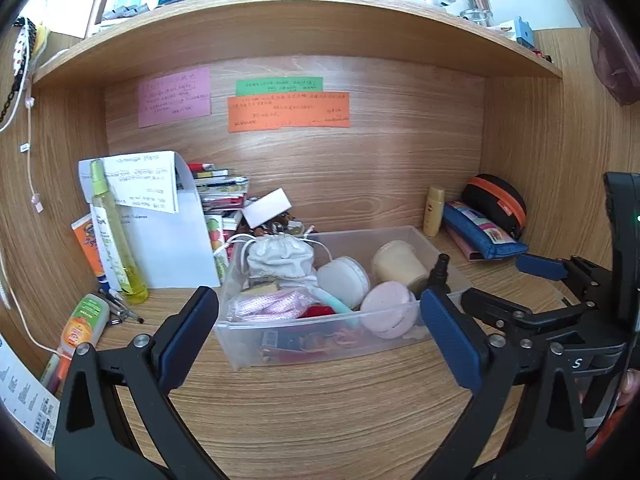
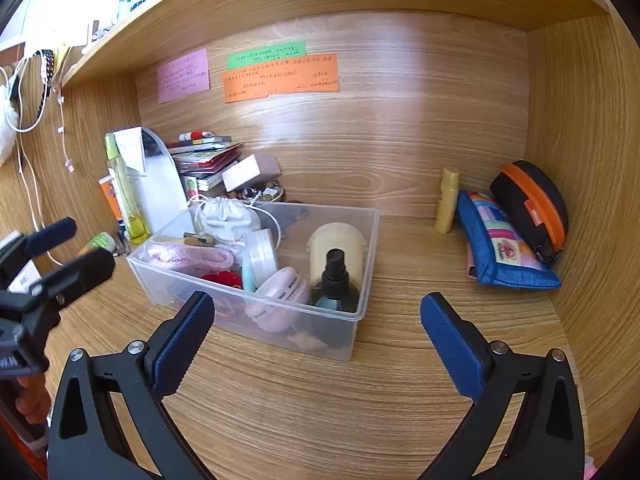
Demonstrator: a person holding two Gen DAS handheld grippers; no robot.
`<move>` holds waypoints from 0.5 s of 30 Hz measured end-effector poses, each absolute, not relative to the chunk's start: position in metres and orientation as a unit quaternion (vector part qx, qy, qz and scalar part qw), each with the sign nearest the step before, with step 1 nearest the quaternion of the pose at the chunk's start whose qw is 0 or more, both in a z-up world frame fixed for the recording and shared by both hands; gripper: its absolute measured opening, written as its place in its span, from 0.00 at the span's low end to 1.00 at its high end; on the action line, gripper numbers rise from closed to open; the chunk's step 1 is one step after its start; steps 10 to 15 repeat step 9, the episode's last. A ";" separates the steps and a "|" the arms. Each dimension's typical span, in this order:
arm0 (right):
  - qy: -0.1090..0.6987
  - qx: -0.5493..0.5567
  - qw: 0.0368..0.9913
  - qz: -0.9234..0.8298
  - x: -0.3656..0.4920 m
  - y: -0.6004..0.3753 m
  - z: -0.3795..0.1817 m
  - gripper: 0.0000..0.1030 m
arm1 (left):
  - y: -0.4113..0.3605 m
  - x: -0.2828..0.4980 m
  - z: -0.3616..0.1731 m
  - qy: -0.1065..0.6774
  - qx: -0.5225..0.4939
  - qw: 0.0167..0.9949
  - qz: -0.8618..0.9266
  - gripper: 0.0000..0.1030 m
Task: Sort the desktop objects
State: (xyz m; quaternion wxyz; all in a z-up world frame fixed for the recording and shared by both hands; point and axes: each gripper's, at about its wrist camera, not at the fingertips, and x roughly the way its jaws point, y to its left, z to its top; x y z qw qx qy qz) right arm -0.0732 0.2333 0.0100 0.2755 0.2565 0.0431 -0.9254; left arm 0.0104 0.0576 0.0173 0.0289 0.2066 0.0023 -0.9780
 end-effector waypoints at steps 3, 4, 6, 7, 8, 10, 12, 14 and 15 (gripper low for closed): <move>0.028 0.276 0.290 -0.916 -0.080 0.231 0.008 1.00 | 0.062 0.010 0.016 0.001 0.208 0.025 -0.978 0.99; 0.023 0.279 0.290 -0.915 -0.081 0.231 0.007 1.00 | 0.063 0.010 0.016 0.002 0.207 0.024 -0.978 0.99; 0.018 0.283 0.290 -0.914 -0.084 0.231 0.005 1.00 | 0.064 0.010 0.016 0.005 0.206 0.022 -0.978 0.99; 0.016 0.286 0.291 -0.913 -0.084 0.231 0.004 1.00 | 0.064 0.009 0.016 0.005 0.207 0.022 -0.978 0.99; 0.015 0.287 0.291 -0.912 -0.084 0.231 0.004 1.00 | 0.063 0.009 0.016 0.005 0.208 0.023 -0.978 0.99; 0.015 0.289 0.290 -0.912 -0.085 0.232 0.003 1.00 | 0.063 0.008 0.015 0.005 0.209 0.025 -0.977 0.99; 0.015 0.289 0.290 -0.912 -0.085 0.232 0.003 1.00 | 0.063 0.008 0.015 0.005 0.209 0.025 -0.977 0.99; 0.015 0.289 0.290 -0.912 -0.085 0.232 0.003 1.00 | 0.063 0.008 0.015 0.005 0.209 0.025 -0.977 0.99; 0.015 0.289 0.290 -0.912 -0.085 0.232 0.003 1.00 | 0.063 0.008 0.015 0.005 0.209 0.025 -0.977 0.99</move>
